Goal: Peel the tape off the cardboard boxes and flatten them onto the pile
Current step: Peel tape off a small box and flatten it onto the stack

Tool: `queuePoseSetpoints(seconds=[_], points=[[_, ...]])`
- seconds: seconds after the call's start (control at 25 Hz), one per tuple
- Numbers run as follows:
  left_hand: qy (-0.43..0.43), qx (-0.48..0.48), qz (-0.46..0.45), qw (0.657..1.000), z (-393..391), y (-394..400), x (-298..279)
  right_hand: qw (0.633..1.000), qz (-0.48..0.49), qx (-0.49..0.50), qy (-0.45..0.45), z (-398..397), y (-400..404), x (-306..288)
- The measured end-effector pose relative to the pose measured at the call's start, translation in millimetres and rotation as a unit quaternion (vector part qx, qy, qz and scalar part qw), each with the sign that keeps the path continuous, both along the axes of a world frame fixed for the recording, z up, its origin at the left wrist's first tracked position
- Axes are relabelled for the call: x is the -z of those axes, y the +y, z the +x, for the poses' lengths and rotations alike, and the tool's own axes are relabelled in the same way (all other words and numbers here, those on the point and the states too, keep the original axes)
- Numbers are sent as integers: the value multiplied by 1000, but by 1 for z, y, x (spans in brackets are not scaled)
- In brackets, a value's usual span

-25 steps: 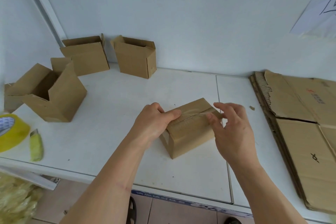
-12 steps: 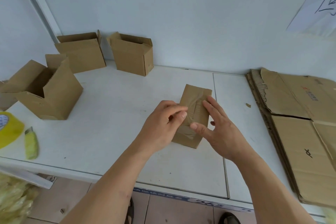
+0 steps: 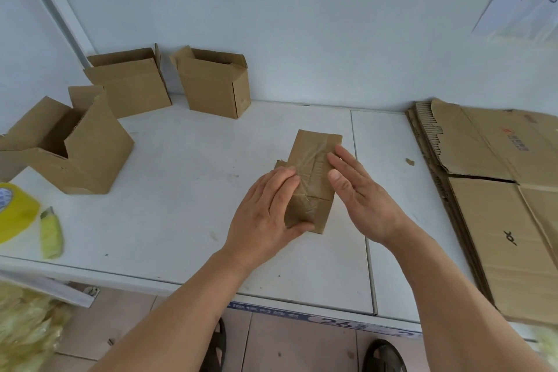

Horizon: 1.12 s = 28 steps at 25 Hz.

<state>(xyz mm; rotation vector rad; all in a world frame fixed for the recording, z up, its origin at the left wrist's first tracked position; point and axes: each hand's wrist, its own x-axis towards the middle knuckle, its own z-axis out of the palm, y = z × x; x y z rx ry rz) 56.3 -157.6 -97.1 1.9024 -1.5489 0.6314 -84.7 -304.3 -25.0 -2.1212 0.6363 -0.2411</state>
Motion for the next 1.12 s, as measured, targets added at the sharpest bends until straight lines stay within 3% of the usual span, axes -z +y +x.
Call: queuePoseSetpoints(seconds=[0.64, 1.12], points=[[41, -83, -42, 995, -30, -9, -16, 1000, 15, 9, -12, 1, 3, 0], [8, -86, -12, 996, -24, -6, -16, 998, -22, -1, -52, -10, 0, 10]])
